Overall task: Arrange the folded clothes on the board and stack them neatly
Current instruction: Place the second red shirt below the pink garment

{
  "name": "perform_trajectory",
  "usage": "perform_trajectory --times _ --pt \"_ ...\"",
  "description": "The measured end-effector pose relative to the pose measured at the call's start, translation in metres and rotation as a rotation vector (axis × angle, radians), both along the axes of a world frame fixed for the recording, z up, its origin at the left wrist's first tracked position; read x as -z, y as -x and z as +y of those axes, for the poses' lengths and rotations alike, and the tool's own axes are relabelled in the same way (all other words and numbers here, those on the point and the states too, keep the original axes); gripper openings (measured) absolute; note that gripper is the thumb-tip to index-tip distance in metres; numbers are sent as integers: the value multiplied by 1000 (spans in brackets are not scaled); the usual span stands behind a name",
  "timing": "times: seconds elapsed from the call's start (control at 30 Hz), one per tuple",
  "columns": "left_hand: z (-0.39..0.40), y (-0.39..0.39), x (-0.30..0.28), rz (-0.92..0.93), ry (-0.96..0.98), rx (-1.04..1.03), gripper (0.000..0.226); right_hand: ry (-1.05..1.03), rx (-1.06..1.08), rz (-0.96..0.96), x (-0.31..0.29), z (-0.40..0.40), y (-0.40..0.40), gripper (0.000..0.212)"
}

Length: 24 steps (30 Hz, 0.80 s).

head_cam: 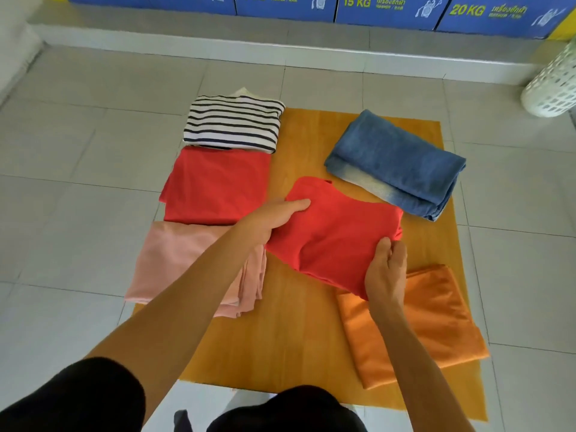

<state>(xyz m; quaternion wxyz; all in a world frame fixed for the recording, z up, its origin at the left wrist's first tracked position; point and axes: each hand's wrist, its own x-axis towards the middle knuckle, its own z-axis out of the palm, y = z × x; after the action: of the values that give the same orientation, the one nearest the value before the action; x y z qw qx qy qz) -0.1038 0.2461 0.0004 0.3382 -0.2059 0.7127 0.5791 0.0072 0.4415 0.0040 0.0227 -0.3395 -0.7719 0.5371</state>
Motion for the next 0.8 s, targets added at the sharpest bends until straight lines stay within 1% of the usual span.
perform_trajectory --times 0.07,0.13,0.2,0.3,0.37,0.47,0.57,0.6,0.67,0.7,0.8 --pt "-24 -28 -10 37 -51 -46 55 -15 -37 38 -4 -9 -19 32" --pt "-53 -61 -19 74 -43 -77 43 -31 -73 55 -4 -25 -44 33" --pt "-84 -99 -24 98 -42 -110 42 -31 -118 65 -4 -48 -68 32" --pt "-128 -154 -27 134 -43 -196 50 7 -187 53 3 -88 -101 30" --pt "-157 -186 -25 136 -32 -257 50 1 -229 30 11 -114 -120 30" --pt "-196 -227 -21 151 -35 -326 42 -31 -326 14 19 -147 -144 32" --pt "-226 -258 -12 164 -52 -375 28 -66 -438 2 23 -172 -164 29" --pt "-234 -267 -6 157 -41 -388 24 -84 -475 -19 27 -178 -169 27" --pt "-244 -281 8 131 23 -392 24 -99 -533 -63 39 -189 -176 25" --pt "-247 -286 17 114 71 -381 25 -114 -559 -97 46 -193 -178 24" --pt "-252 -292 39 93 242 -347 18 -145 -608 -237 61 -203 -180 22"
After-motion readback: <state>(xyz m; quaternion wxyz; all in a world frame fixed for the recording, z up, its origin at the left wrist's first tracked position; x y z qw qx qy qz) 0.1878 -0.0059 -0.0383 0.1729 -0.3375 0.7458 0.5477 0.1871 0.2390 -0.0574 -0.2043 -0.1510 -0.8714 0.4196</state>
